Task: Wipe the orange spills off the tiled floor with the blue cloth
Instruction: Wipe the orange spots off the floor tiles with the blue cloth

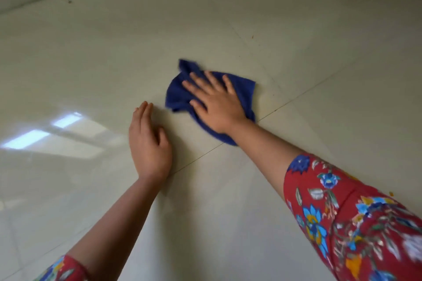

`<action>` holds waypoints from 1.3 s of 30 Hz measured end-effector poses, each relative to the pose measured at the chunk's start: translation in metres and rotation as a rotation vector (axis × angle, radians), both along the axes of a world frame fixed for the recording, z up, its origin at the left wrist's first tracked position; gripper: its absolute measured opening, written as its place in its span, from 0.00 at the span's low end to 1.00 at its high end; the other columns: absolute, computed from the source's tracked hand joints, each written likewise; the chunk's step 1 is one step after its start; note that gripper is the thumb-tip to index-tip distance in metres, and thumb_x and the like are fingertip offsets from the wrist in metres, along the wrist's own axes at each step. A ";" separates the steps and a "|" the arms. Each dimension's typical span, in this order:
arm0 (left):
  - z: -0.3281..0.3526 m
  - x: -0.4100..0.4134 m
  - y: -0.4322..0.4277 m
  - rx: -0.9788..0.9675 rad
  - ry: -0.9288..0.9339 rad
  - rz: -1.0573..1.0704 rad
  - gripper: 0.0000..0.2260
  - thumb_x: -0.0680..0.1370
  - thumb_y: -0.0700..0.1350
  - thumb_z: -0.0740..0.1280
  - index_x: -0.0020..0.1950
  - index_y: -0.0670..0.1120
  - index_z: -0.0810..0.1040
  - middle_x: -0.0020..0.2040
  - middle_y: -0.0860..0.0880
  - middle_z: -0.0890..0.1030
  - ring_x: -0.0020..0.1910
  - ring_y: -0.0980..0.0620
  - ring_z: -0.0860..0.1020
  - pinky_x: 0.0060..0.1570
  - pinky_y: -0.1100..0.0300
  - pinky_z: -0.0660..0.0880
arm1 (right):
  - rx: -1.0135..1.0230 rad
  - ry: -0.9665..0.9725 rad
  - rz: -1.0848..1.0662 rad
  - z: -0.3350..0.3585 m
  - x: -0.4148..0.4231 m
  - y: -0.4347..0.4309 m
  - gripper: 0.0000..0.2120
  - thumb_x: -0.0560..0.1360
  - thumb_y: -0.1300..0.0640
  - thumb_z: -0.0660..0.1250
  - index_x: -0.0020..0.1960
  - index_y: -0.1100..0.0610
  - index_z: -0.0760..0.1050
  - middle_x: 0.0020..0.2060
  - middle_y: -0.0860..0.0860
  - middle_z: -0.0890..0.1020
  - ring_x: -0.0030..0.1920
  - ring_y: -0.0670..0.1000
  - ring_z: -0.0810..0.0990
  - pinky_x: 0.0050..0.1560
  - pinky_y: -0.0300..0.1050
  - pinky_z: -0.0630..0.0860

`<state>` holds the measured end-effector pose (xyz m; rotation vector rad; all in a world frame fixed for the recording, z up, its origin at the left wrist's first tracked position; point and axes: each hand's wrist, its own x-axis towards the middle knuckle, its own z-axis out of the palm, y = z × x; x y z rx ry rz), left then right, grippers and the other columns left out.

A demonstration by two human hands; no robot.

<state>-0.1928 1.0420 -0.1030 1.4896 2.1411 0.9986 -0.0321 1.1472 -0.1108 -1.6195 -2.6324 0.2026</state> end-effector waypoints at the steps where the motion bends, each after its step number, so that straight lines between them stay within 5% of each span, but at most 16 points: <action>1: -0.001 0.010 0.008 -0.036 0.052 -0.056 0.25 0.75 0.38 0.57 0.73 0.42 0.66 0.75 0.46 0.65 0.75 0.47 0.61 0.75 0.53 0.55 | -0.002 -0.005 -0.130 -0.002 0.017 0.020 0.25 0.81 0.42 0.47 0.77 0.42 0.54 0.78 0.43 0.56 0.78 0.51 0.53 0.74 0.60 0.47; 6: -0.005 0.063 0.059 -0.143 0.317 -0.389 0.25 0.81 0.45 0.54 0.78 0.46 0.55 0.79 0.49 0.54 0.78 0.51 0.50 0.76 0.53 0.47 | -0.070 0.017 -0.645 0.000 0.072 0.066 0.26 0.82 0.43 0.45 0.78 0.43 0.47 0.79 0.43 0.48 0.78 0.53 0.44 0.74 0.64 0.42; 10: -0.010 0.069 0.066 -0.177 0.450 -0.506 0.26 0.82 0.51 0.48 0.79 0.48 0.48 0.79 0.52 0.49 0.78 0.55 0.44 0.76 0.53 0.44 | -0.040 -0.015 -0.391 0.002 0.060 0.065 0.25 0.82 0.43 0.45 0.78 0.41 0.48 0.78 0.41 0.49 0.78 0.55 0.44 0.74 0.66 0.41; 14: -0.007 0.068 0.068 -0.124 0.494 -0.649 0.26 0.81 0.54 0.50 0.79 0.48 0.54 0.79 0.51 0.53 0.78 0.53 0.49 0.76 0.53 0.48 | -0.063 -0.012 -0.244 0.004 0.079 0.108 0.25 0.82 0.43 0.46 0.78 0.40 0.49 0.78 0.40 0.52 0.78 0.52 0.48 0.75 0.63 0.44; 20: -0.005 0.066 0.070 -0.010 0.490 -0.996 0.24 0.81 0.51 0.54 0.76 0.47 0.62 0.77 0.50 0.60 0.77 0.52 0.56 0.74 0.51 0.57 | -0.097 -0.008 -0.975 0.005 0.218 0.127 0.27 0.81 0.40 0.45 0.79 0.44 0.48 0.79 0.45 0.49 0.78 0.56 0.46 0.73 0.66 0.43; 24: -0.006 0.067 0.070 -0.003 0.474 -1.040 0.24 0.81 0.51 0.54 0.76 0.46 0.62 0.77 0.49 0.60 0.77 0.51 0.56 0.74 0.49 0.59 | -0.145 0.036 -1.198 0.005 0.256 0.088 0.28 0.81 0.40 0.42 0.79 0.45 0.43 0.79 0.46 0.44 0.78 0.57 0.41 0.73 0.68 0.40; 27: -0.006 0.067 0.072 -0.010 0.433 -1.023 0.24 0.80 0.50 0.56 0.76 0.47 0.62 0.77 0.51 0.61 0.77 0.52 0.57 0.73 0.50 0.60 | -0.135 0.072 -1.068 0.010 0.216 0.088 0.27 0.82 0.43 0.43 0.79 0.46 0.44 0.79 0.46 0.45 0.78 0.58 0.43 0.73 0.68 0.42; 32: -0.003 0.069 0.072 -0.026 0.410 -1.009 0.24 0.80 0.50 0.57 0.76 0.49 0.63 0.77 0.53 0.62 0.77 0.54 0.57 0.74 0.53 0.58 | -0.084 -0.015 -0.304 0.009 0.154 -0.028 0.26 0.80 0.44 0.44 0.78 0.46 0.54 0.78 0.46 0.58 0.77 0.54 0.56 0.74 0.60 0.53; 37: -0.004 0.067 0.072 -0.036 0.382 -0.995 0.23 0.80 0.50 0.56 0.75 0.51 0.64 0.77 0.54 0.61 0.77 0.56 0.56 0.75 0.57 0.54 | -0.078 -0.071 -0.737 0.007 0.227 0.003 0.26 0.81 0.44 0.43 0.78 0.44 0.49 0.79 0.45 0.52 0.78 0.54 0.50 0.75 0.61 0.48; 39: -0.004 0.069 0.072 -0.035 0.372 -0.990 0.23 0.79 0.50 0.56 0.75 0.51 0.64 0.76 0.55 0.62 0.77 0.57 0.56 0.75 0.57 0.54 | -0.086 -0.054 -0.751 0.007 0.209 0.022 0.26 0.81 0.43 0.45 0.78 0.44 0.48 0.79 0.45 0.50 0.78 0.55 0.47 0.75 0.63 0.45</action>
